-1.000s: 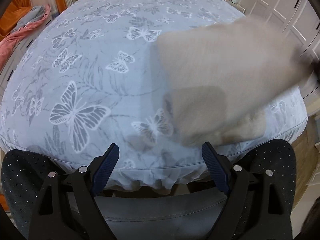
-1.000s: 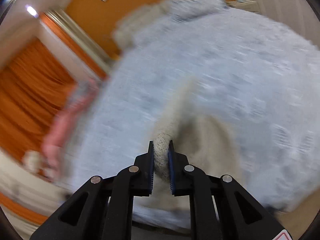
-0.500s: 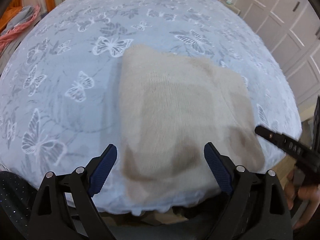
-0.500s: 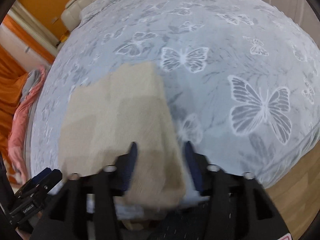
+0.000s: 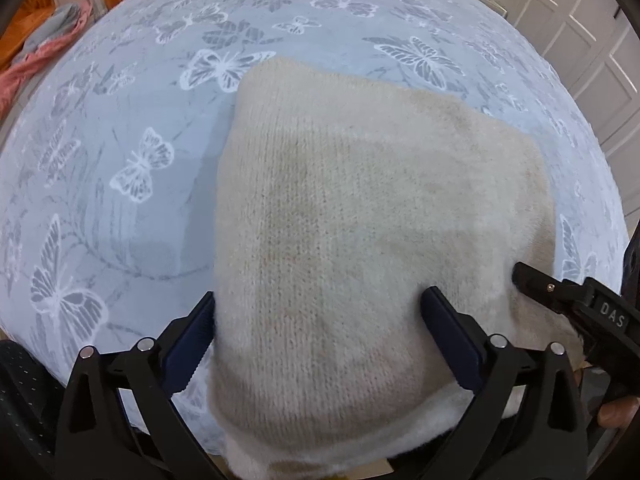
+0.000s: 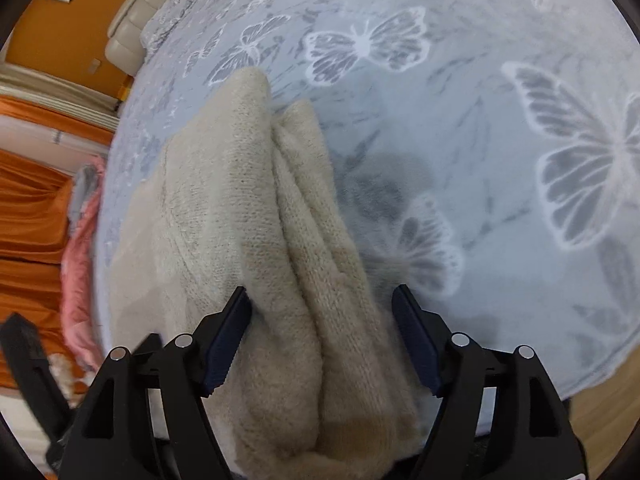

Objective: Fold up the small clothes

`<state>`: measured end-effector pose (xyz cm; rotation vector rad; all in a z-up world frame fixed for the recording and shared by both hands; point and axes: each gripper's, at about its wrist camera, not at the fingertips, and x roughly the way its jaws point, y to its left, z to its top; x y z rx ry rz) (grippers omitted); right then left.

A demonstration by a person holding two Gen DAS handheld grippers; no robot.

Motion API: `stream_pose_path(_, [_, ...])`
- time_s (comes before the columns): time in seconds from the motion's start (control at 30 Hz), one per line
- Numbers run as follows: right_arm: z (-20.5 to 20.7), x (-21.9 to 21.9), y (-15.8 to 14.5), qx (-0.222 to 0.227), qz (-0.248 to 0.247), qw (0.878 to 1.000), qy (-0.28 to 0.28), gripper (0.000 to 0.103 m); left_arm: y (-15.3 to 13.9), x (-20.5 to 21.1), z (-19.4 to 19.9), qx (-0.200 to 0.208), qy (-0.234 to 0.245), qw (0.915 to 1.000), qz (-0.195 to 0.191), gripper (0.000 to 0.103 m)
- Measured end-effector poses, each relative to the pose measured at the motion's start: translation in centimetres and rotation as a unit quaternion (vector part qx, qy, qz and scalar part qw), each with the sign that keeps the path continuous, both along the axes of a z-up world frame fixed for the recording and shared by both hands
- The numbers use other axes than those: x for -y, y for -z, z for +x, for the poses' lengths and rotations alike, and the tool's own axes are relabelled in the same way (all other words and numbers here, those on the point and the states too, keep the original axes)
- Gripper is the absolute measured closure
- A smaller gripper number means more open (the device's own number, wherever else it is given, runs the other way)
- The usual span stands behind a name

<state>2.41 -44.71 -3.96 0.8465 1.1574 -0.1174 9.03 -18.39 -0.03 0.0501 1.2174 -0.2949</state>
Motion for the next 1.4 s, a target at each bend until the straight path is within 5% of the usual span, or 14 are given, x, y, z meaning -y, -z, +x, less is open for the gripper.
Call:
stream_pose_path(0.23, [0.3,-0.2,0.5,0.015,0.027,0.999,-0.015,0.026,1.3,-0.3,0.7,-0.005,-0.001,0.9995,-0.031,0.005])
stream_pose_path(0.37, [0.5,-0.4,0.7,0.024,0.042,0.999,-0.019,0.027,2.7,-1.6,1.6,-0.032,-0.017,0.9952,-0.091,0.005])
stream_pose_path(0.47, [0.8,-0.7,0.9,0.030,0.047,0.998,-0.018,0.029,3.3,-2.2,2.0,-0.063,-0.029,0.9905,-0.119,0.005])
stream_pose_path(0.5, [1.0,-0.8,0.9,0.031,0.046,0.998,-0.018,0.038,3.1,-2.1,2.0,-0.066,-0.027,0.9908,-0.116,0.005])
stream_pose_path(0.63, [1.2,-1.7,-0.3,0.042,0.032,0.998,-0.028,0.066,1.3,-1.2,1.2,-0.056,0.006,0.9946,-0.087,0.029])
stream_pose_path(0.8, [-0.6,-3.3,-3.5,0.057,0.008,0.998,-0.023,0.070,-1.8,-1.1,-0.9,-0.040,0.053,0.9963,-0.055,0.046])
stream_pose_path(1.1, [-7.7,-7.8,-9.4,0.111,-0.015,0.994,-0.016,0.071,-6.6,-3.7,-6.1,-0.022,0.095,0.9934,-0.060,0.051])
stream_pose_path(1.4, [-11.8,-10.6,-15.9,0.179,-0.058,0.982,-0.028,0.071,-13.6,-7.1,-9.2,0.042,0.112,0.9895,-0.080,0.052])
